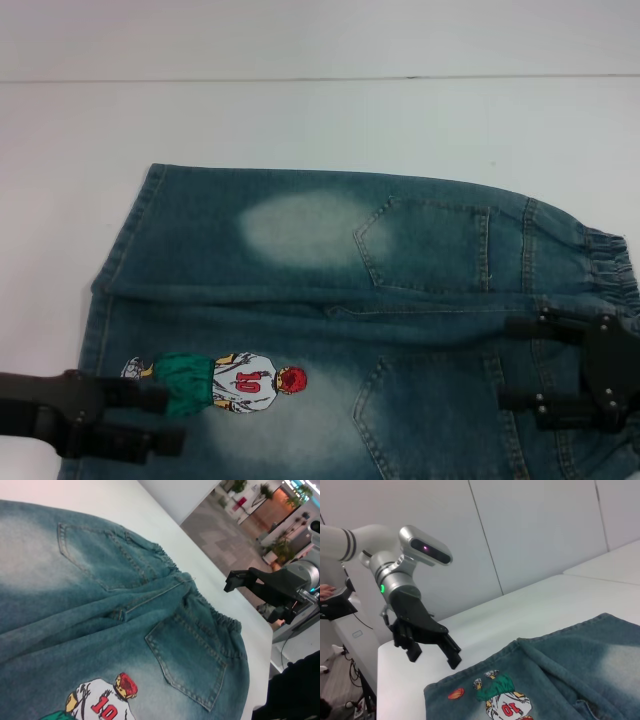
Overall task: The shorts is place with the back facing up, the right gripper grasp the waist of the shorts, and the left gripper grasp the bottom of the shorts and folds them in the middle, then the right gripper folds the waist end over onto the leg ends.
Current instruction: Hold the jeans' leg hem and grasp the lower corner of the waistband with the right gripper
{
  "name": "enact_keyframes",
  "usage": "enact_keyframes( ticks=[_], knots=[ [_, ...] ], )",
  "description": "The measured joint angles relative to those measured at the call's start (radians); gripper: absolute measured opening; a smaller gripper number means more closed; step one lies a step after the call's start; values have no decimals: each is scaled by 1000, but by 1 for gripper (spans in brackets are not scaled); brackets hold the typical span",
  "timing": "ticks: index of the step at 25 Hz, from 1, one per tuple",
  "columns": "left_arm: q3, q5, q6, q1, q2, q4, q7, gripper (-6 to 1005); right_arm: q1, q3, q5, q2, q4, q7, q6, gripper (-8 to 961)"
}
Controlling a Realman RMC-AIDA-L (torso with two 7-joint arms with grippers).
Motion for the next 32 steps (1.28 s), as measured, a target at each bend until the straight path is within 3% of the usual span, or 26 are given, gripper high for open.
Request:
enact_keyframes(
  ticks=[11,18,32],
  knots=[
    [-12,110,-1,-31,28,56,-88,871,3,0,6,2,9,-1,14,895],
    [-64,164,-20,-45,41,70,-100,872,3,0,10,2,23,-14,16,895],
    [-75,240,-74,-43,42,75,-117,872,2,0,10,2,23,-14,17,895]
  ],
)
